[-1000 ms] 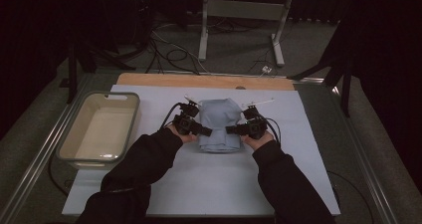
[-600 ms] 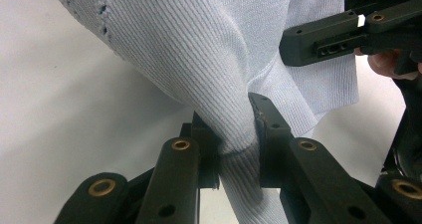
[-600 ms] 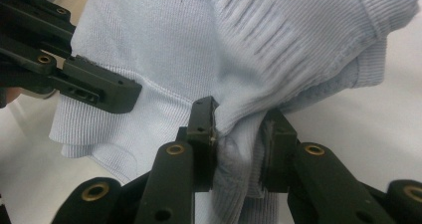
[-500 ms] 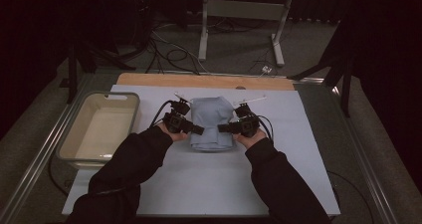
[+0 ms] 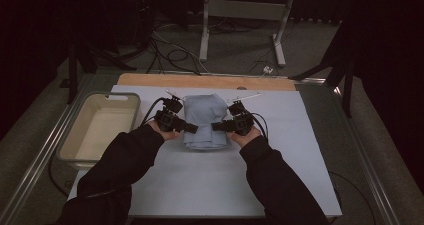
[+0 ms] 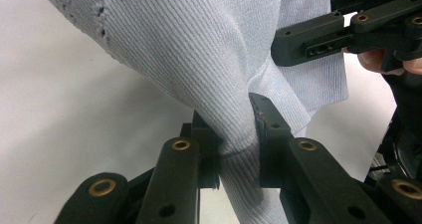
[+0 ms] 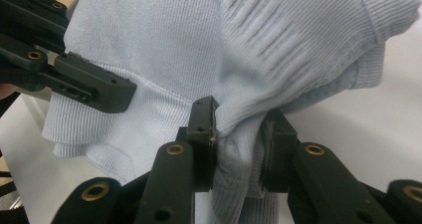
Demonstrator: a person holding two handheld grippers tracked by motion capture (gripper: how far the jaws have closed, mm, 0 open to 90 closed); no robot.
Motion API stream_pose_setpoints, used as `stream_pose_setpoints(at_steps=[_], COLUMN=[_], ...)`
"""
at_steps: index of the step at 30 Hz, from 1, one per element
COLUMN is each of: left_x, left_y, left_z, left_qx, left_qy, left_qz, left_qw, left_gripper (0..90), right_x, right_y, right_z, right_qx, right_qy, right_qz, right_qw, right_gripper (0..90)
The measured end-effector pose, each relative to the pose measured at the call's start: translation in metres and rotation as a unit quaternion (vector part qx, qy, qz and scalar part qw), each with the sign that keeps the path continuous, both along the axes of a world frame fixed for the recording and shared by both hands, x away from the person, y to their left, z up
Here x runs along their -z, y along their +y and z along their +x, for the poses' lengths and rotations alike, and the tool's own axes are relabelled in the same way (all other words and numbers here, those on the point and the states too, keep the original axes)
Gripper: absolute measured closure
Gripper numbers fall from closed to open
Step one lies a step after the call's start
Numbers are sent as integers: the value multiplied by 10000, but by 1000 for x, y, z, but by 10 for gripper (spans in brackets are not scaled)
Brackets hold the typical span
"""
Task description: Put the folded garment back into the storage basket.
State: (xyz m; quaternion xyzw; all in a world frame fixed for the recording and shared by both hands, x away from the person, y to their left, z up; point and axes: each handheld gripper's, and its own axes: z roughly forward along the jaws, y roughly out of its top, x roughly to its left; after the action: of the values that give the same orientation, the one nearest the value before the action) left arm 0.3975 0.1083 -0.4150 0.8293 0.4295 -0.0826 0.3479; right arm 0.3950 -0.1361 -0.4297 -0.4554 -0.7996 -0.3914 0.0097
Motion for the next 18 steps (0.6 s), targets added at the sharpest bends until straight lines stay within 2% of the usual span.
stream_pose_setpoints(at_steps=[18], left_x=[-17], left_y=[34], left_z=[-5], left_qx=[-118], left_qy=[-50], left_qz=[-35], left_qw=[9999], left_gripper=[766], right_x=[-16], right_y=[31], right_z=[2], right_qx=[-245], right_qy=[-140], right_qz=[27], right_qw=[9996], right_gripper=[719])
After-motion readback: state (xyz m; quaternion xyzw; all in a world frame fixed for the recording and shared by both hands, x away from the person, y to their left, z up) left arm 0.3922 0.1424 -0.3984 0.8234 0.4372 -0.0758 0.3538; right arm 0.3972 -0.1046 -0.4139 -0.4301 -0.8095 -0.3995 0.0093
